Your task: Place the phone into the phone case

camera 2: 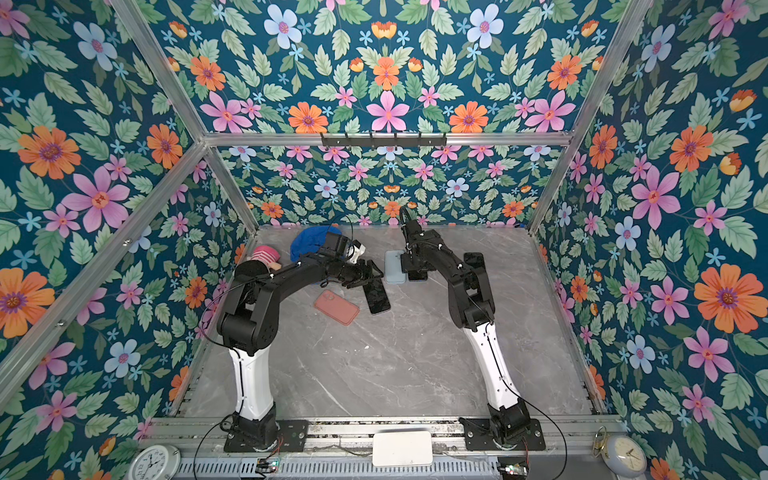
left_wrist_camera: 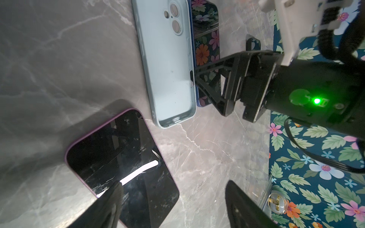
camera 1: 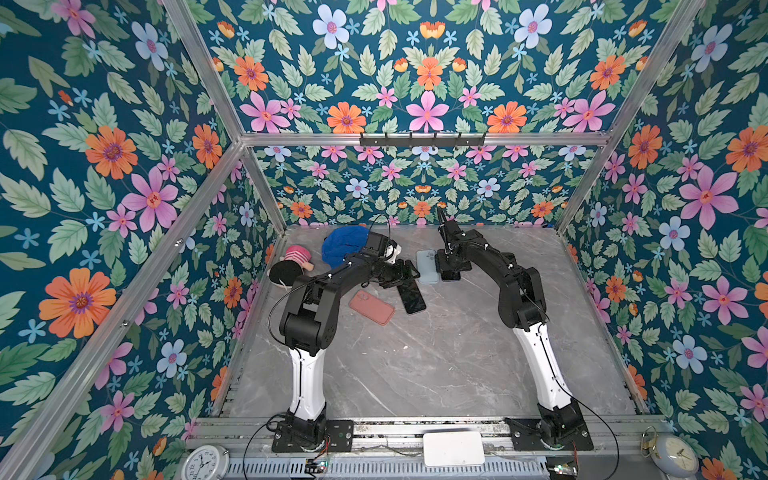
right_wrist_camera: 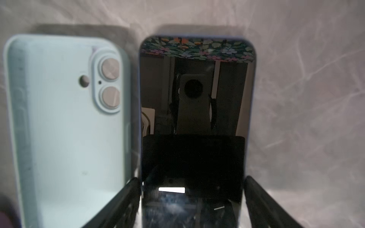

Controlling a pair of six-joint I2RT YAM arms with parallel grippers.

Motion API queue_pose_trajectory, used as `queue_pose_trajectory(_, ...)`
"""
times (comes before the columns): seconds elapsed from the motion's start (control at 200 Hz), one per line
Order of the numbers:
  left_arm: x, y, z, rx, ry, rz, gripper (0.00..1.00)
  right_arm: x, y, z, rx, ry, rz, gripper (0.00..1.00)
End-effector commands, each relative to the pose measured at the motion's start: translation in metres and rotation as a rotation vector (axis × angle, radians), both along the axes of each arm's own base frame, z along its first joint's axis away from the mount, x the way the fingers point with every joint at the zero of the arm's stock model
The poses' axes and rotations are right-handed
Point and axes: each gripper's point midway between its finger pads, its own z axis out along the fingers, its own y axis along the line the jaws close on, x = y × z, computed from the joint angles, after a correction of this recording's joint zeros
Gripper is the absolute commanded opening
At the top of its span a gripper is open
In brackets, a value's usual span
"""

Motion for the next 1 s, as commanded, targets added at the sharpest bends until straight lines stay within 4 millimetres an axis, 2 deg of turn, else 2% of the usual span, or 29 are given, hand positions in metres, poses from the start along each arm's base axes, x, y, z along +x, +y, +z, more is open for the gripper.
queue_pose_trajectory(0.0,0.002,0.0,0.001,0.001,-0.01,-0.005,0.83,-0.018,-0.005,-0.02,-0.023,0.097,-0.019,0.79)
queue_pose_trajectory(0.105,0.007,0.001,0.0,0.012,-0.018,0.004,0.82,-0.019,-0.007,-0.022,-0.025,0.108,-0.036,0.7)
queue_pose_trajectory(0.285,0.03,-0.003,0.005,0.057,-0.066,0.027,0.77,-0.025,-0.005,-0.012,0.01,0.11,-0.038,0.64)
queue_pose_trajectory(0.545,0.07,-0.019,0.014,0.132,-0.177,0.071,0.66,-0.051,-0.008,0.01,0.051,0.105,-0.034,0.58)
queue_pose_trajectory(0.755,0.091,-0.034,0.001,0.183,-0.22,0.094,0.57,-0.078,-0.015,0.017,0.074,0.115,-0.038,0.57)
queue_pose_trajectory(0.995,0.1,-0.04,-0.015,0.24,-0.231,0.104,0.51,-0.102,-0.022,0.026,0.094,0.113,-0.041,0.56)
